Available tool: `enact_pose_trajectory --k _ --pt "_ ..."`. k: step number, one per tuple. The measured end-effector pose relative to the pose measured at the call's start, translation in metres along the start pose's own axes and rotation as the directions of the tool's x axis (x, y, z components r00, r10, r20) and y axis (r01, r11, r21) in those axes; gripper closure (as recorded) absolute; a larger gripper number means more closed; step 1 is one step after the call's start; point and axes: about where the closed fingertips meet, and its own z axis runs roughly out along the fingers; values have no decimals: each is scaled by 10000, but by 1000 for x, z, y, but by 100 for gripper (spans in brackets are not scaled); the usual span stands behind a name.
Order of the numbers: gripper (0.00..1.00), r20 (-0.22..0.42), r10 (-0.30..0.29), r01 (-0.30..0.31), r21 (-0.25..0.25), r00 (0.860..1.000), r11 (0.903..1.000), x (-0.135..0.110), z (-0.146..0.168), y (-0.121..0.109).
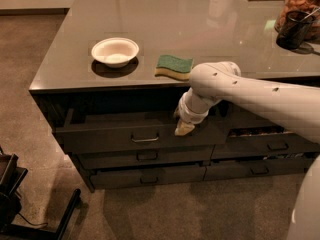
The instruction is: Open top drawer
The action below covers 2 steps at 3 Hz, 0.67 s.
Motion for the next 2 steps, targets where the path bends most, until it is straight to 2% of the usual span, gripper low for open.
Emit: enact_pose_trajectory --k 1,2 --pt "81 0 0 0 -1 10000 10000 0 0 0" --pt "58 0 0 0 -2 10000 10000 0 0 0"
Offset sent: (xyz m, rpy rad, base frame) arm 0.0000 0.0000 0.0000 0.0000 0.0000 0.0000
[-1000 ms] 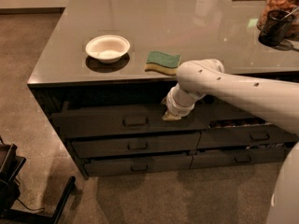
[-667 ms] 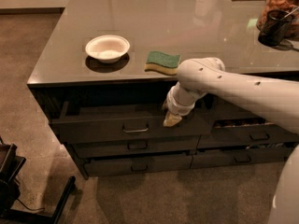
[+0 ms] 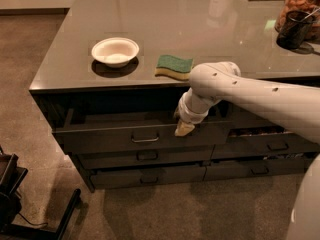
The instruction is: Open top drawer
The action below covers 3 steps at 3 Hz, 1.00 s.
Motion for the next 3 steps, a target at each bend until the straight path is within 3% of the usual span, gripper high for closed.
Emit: enact_pose_trajectory --k 1,2,3 --pt "35 -5 5 -5 -181 10000 9998 0 1 1" --pt "11 -142 245 -257 -960 9996 9951 8 2 15" --pt "0 -407 503 -568 -1790 9979 9822 14 -7 38"
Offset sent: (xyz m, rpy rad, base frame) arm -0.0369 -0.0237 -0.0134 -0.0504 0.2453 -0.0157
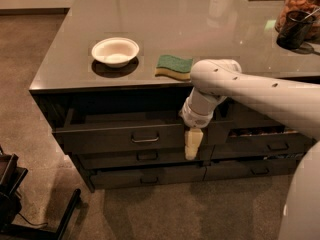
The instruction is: Open top drawer
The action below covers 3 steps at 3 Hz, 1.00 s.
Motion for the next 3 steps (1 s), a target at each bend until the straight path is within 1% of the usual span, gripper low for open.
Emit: enact_pose_trajectory --k 1,2,3 --pt "0 -175 286 -296 -646 9994 9975 5 -11 22" --pt "0 -399 491 -536 -1238 9980 9909 8 -23 40" --pt "0 -434 631 -711 -2173 9971 9735 9 -28 57"
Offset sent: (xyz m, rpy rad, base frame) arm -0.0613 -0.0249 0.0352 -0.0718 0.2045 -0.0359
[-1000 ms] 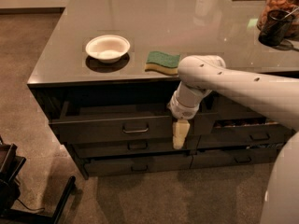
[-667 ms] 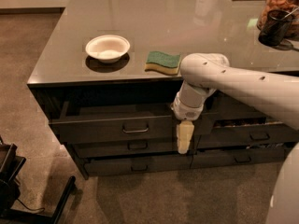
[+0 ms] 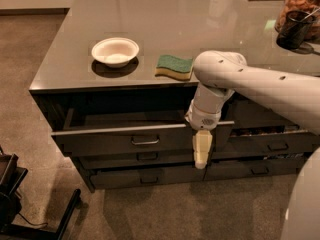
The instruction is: Open top drawer
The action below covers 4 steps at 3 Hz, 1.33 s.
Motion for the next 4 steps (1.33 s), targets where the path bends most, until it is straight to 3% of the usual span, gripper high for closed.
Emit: enact_pose_trajectory --k 1,2,3,4 --pt "0 0 1 -1 -3 10000 10000 -1 -4 1" --pt "0 19 157 -155 -638 9999 9978 2 -5 15" --pt "0 19 157 -156 -639 9999 9978 1 -9 16" --pt "0 351 396 -333 -1650 9986 9857 2 -13 31"
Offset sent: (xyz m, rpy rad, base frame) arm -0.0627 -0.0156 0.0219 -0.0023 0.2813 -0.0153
